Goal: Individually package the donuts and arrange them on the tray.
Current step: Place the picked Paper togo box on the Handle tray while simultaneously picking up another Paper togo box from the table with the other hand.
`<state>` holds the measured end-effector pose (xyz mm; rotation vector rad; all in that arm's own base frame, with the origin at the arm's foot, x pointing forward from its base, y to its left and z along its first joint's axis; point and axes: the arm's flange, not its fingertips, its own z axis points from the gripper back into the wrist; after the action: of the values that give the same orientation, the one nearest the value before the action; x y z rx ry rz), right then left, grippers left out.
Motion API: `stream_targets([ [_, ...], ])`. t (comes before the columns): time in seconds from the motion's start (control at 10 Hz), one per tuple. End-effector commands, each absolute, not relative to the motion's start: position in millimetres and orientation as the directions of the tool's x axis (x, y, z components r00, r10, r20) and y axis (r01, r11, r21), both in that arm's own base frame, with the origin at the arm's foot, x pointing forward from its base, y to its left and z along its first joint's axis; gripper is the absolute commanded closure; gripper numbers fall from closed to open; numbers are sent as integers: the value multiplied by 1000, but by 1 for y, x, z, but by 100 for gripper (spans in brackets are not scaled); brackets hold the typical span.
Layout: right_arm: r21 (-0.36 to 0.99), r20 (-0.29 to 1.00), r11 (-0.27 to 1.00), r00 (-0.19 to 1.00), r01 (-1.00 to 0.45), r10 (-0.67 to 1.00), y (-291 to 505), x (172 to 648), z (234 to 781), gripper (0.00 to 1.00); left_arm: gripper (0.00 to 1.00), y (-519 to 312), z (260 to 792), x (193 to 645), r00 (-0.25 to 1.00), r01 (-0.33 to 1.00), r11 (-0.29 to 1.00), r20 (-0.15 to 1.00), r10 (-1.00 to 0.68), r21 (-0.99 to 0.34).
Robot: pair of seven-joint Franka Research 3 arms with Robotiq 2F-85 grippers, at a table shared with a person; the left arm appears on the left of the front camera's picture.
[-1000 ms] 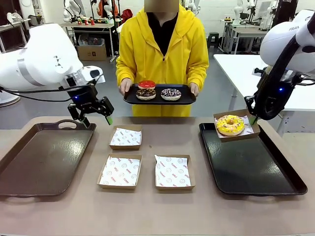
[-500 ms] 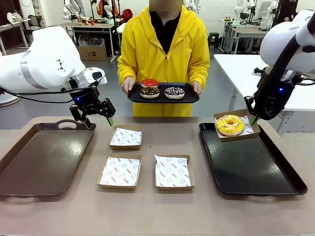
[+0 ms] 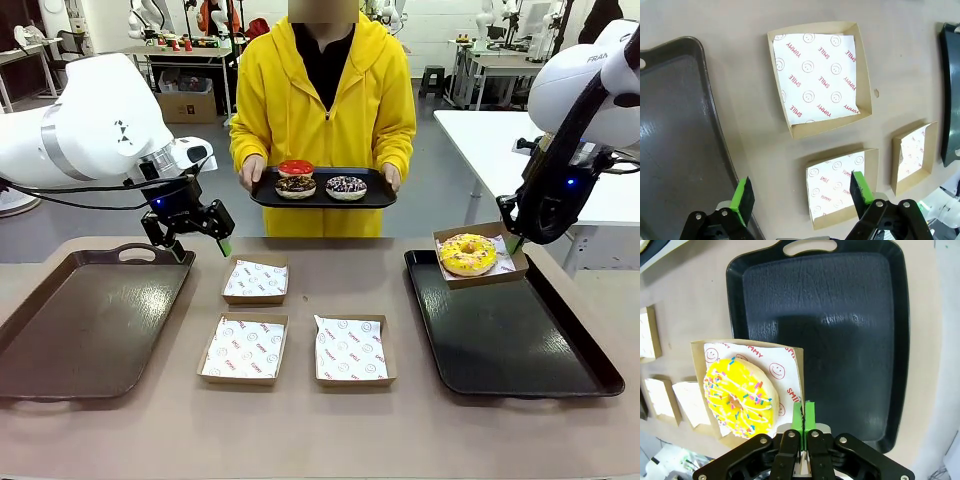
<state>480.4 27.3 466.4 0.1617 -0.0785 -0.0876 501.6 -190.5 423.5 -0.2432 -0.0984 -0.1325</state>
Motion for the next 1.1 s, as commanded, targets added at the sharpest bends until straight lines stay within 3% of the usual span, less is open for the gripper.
stream_targets([
  [0.0, 177, 72, 983, 996, 38, -51, 21, 482, 460, 99, 0, -197, 421, 521, 994, 105, 982, 50, -98, -156],
  [0.5, 216, 74, 976, 997, -37, 21, -17, 507, 423, 99, 0, -218, 408, 567, 999, 33, 996, -13, -34, -80],
  [1.0, 299, 19, 953, 999, 36, -43, -22, 545, 372, 99, 0, -229, 380, 582, 999, 19, 999, -28, -20, -41],
])
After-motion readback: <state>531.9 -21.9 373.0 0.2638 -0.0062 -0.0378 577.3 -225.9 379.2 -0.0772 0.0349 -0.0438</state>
